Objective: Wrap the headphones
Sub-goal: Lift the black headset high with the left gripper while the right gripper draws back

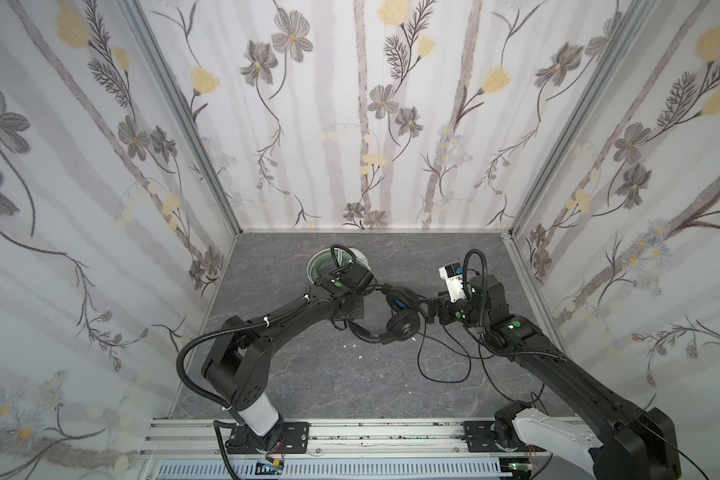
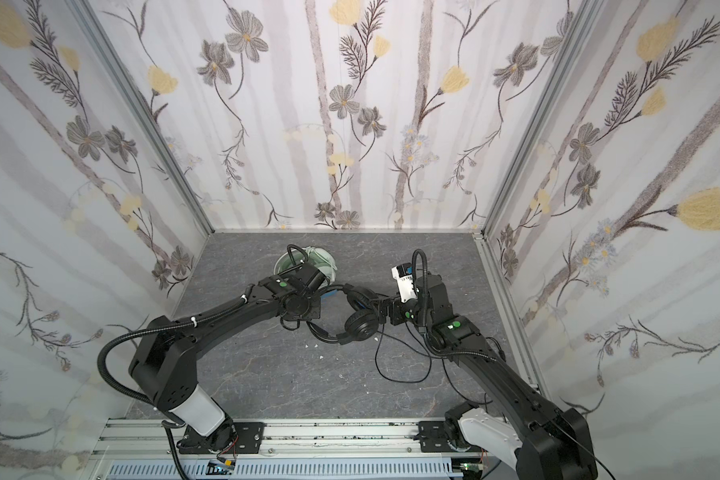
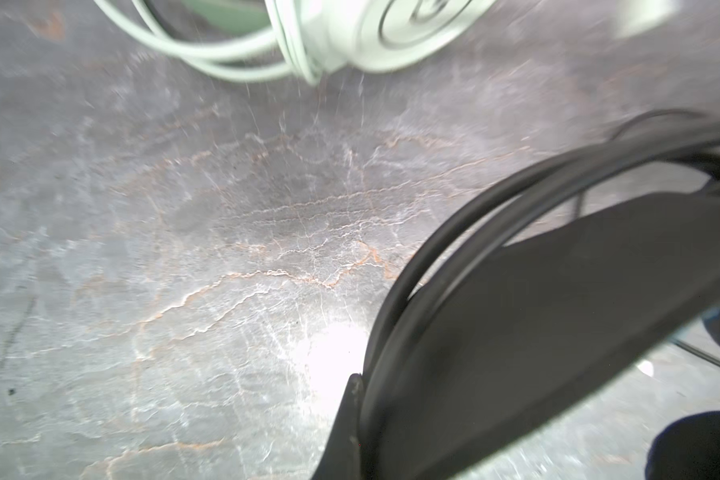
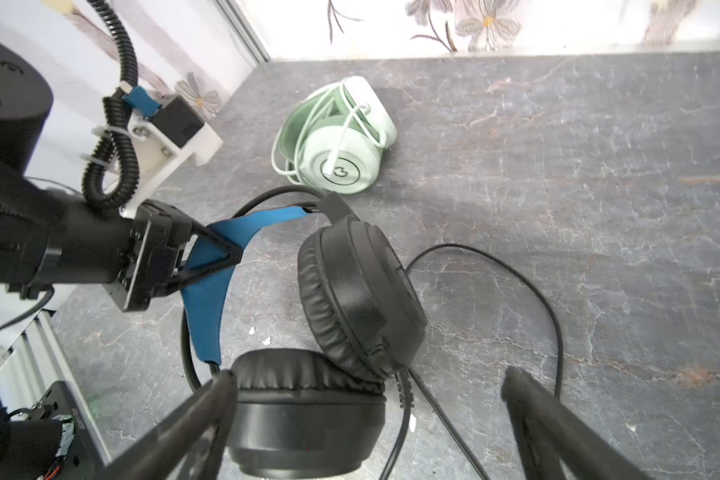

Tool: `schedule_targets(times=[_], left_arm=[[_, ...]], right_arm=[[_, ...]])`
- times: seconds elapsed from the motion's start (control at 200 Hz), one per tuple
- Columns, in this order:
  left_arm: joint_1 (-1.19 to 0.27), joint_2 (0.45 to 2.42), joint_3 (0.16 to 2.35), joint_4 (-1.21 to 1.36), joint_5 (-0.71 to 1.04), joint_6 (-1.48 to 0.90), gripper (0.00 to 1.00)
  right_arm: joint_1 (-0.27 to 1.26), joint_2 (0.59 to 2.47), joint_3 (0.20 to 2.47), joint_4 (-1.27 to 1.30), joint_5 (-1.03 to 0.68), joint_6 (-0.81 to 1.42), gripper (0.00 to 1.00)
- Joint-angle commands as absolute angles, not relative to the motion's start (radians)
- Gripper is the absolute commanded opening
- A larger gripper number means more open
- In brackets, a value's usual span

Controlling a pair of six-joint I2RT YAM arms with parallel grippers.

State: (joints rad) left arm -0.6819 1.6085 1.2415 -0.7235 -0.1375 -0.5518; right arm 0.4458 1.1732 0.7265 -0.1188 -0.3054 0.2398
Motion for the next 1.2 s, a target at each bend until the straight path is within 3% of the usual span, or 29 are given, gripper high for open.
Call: schedule_targets(times=[0.0, 0.22, 0.635, 0.869, 1.194], left_arm=[[-0.683, 1.532, 1.264, -0.739, -0.110, -0.497, 0.00], [-0.671, 1.412, 1.378, -0.800, -0.177, -0.409, 0.00], [-0.548, 1.563, 1.866, -1.002, -0.110, -0.256, 0.00], [-0.540, 1.614, 2.049, -1.077, -0.158, -0.232, 0.00], [-0.533, 1.664, 2.218, -1.142, -0.156, -0.232, 0.00]], right_arm=[[0.446, 1.077, 0.680, 0.009, -0.370, 0.207, 1.00], [0.445, 0.955, 0.682, -0.014, -0.354, 0.183, 0.99], [0.452, 0.943, 0.724, -0.076, -0.485, 0.076, 0.98], [0.549, 0.954, 0.663, 0.033, -0.398, 0.078, 0.98], [0.590, 1.070, 0.535, 0.313, -0.410, 0.209, 0.98]])
